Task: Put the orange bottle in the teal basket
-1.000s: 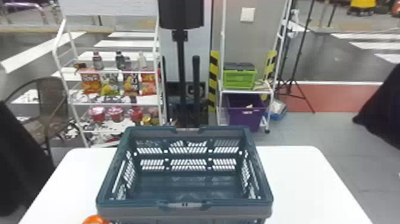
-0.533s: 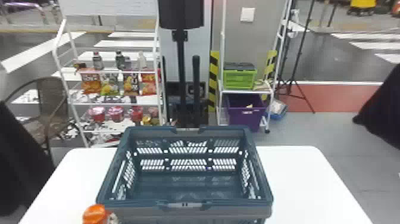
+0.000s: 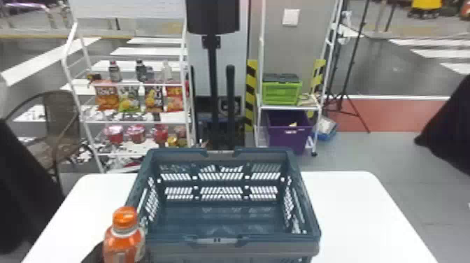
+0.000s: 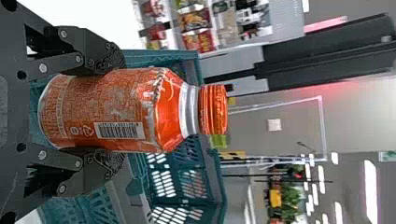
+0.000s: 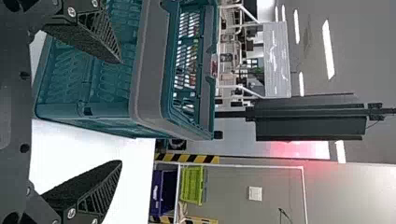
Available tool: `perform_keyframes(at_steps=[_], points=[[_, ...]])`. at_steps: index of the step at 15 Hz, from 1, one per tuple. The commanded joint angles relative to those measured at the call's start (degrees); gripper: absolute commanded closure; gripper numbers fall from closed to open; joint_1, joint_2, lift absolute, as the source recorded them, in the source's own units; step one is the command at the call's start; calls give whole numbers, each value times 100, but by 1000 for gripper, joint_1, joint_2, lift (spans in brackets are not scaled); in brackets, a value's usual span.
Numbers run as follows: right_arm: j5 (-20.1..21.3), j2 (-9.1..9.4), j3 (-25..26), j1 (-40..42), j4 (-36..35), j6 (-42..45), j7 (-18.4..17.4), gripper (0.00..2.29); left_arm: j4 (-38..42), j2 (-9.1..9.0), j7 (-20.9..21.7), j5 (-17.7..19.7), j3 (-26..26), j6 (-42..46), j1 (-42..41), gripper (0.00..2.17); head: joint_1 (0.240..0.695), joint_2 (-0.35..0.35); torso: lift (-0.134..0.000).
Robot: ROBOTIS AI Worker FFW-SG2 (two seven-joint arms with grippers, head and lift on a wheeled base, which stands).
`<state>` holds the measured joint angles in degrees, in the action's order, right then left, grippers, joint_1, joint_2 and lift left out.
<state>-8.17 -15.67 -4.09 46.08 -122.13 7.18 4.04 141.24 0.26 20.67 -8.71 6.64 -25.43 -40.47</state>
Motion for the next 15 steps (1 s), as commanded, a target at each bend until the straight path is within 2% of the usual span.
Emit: perform_keyframes(at_steps=[1, 3, 6, 8, 10, 11, 15], points=[[-35, 38, 75, -3, 93, 24, 0, 130, 254, -41, 16, -96, -22, -1373, 610, 674, 499, 0, 0], [-35, 90, 119, -12, 163, 24, 0, 130, 483, -41, 16, -114, -31, -2129, 1111, 674, 499, 0, 0], [-35, 134, 146, -47, 242, 24, 0, 130, 676, -41, 34, -123, -198, -2568, 1551, 620, 499, 0, 0], [-26, 152, 154, -73, 286, 6, 0, 130, 597, 18, 438, -237, -251, -2656, 1849, 623, 499, 0, 0], [-26, 187, 181, -91, 322, -29, 0, 130, 272, 185, 456, -298, -523, -2920, 2289, 623, 499, 0, 0], [0, 205, 181, -100, 330, -46, 0, 130, 26, 316, 544, -421, -681, -3008, 2588, 623, 499, 0, 0], [61, 284, 216, -82, 392, -64, 0, 130, -1345, 940, 895, -430, -1261, -3078, 3836, 623, 499, 0, 0]])
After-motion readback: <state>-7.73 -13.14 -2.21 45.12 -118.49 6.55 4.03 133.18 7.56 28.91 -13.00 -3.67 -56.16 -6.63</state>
